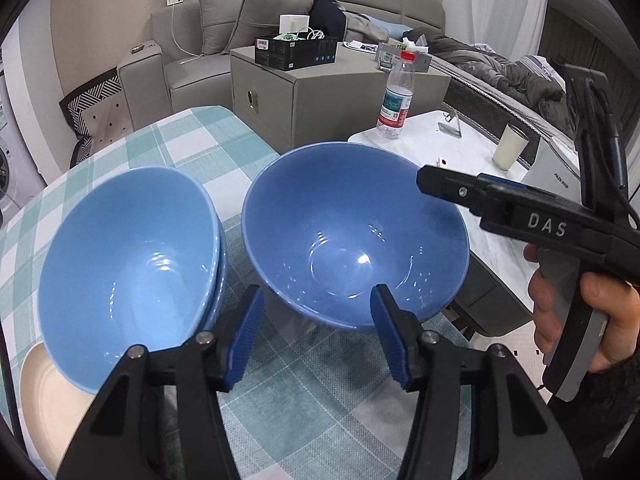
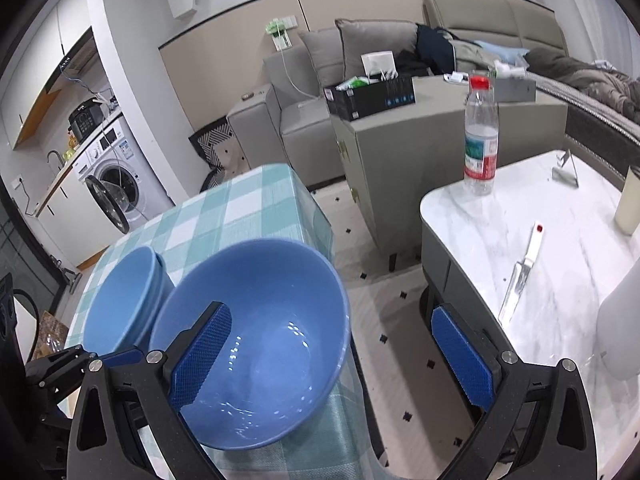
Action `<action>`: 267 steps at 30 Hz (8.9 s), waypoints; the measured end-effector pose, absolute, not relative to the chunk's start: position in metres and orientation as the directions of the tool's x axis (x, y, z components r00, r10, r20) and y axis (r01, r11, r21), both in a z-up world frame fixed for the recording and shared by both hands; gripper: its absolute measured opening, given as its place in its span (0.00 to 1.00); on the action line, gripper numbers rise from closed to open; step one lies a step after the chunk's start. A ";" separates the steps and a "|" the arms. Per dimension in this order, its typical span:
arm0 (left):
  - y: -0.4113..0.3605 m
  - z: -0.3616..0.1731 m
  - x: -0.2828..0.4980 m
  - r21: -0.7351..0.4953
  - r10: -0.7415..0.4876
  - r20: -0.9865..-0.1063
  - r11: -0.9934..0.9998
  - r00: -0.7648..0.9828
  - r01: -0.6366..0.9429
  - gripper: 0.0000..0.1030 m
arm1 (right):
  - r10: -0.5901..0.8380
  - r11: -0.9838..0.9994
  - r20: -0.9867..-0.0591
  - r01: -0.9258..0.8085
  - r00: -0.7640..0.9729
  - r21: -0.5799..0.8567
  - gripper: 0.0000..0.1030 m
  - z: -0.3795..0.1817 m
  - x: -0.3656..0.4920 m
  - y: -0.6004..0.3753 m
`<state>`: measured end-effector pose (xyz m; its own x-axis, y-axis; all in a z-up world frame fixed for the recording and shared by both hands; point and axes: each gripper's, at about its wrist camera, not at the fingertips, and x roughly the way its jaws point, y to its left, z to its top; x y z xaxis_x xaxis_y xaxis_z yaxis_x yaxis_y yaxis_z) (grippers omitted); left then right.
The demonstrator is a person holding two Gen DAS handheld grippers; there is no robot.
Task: Organize plates and bowls
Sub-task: 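Move both open grippers to the rim of the last blue bowl, then close both grippers on opposite rims of the last blue bowl, then lift the last blue bowl with both grippers and carry it over the nested bowls, then lower the held blue bowl into the nested blue bowls with both grippers, then open both grippers and reposition them on the rims of the bowl stack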
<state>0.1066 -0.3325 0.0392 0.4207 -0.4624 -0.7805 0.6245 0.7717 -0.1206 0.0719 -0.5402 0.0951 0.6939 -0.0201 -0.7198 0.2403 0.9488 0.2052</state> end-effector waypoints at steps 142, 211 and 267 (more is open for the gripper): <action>-0.200 0.109 0.123 -0.083 -0.383 -0.588 0.905 0.713 0.418 0.38 | 0.075 0.986 -0.477 0.007 0.876 0.168 0.32 0.154 0.073 -0.384; -0.173 0.032 0.167 -0.067 -0.276 -0.695 0.944 0.664 0.322 0.38 | -0.007 0.999 -0.606 -0.023 0.796 -0.042 0.32 0.091 0.120 -0.324; -0.149 0.036 0.187 -0.184 -0.349 -0.702 0.931 0.621 0.316 1.00 | 0.128 0.983 -0.586 -0.022 0.800 0.185 0.99 0.110 0.117 -0.374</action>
<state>0.1867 -0.1490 0.0356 0.6213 -0.3490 -0.7016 0.3156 0.9310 -0.1837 0.1170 -0.3740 0.1098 0.8002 0.1276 -0.5861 -0.0215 0.9826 0.1846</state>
